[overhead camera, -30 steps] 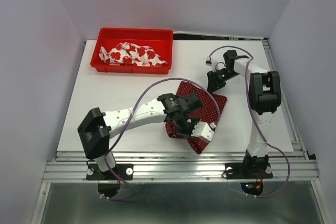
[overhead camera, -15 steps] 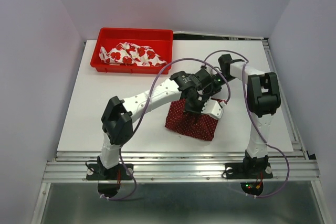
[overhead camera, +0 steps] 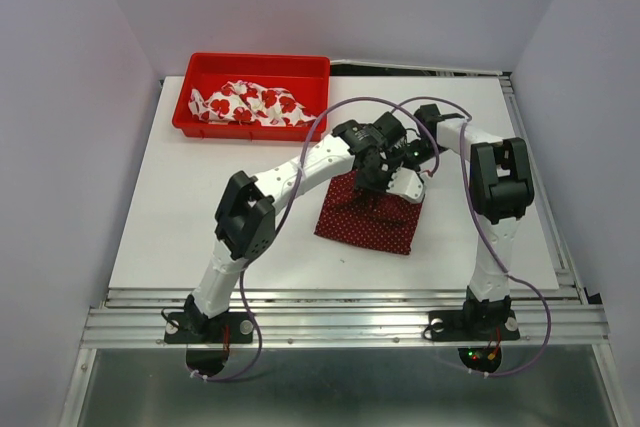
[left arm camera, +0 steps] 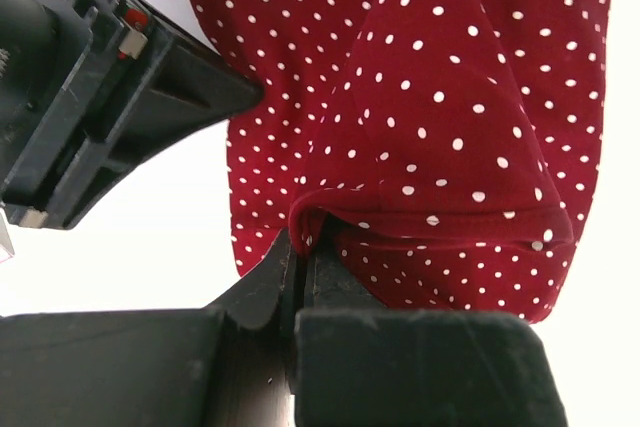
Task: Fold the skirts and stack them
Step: Fold the skirt
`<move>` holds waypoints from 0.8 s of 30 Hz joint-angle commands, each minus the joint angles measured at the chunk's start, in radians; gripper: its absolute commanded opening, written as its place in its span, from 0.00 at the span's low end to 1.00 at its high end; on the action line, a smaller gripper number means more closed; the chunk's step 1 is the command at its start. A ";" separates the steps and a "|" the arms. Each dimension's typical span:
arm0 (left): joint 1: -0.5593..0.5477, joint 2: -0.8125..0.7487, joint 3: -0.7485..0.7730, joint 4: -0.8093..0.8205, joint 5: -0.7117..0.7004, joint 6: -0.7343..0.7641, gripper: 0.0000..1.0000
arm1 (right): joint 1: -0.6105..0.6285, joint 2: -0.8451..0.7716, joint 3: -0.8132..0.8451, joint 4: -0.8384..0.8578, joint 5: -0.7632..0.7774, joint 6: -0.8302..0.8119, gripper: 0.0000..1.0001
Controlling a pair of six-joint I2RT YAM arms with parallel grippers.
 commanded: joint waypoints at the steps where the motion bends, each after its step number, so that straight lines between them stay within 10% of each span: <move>1: -0.005 0.005 0.050 0.048 -0.009 0.030 0.02 | 0.016 0.004 -0.010 0.002 0.005 -0.001 0.34; 8: -0.005 0.003 -0.001 0.129 -0.005 0.030 0.08 | 0.016 0.015 0.007 -0.005 0.004 0.003 0.34; 11: -0.005 0.005 -0.010 0.144 -0.016 0.030 0.41 | 0.016 0.020 0.019 -0.008 0.005 0.007 0.34; 24: 0.010 -0.355 -0.195 0.252 -0.085 -0.106 0.64 | 0.016 0.020 0.137 0.001 0.066 0.091 0.39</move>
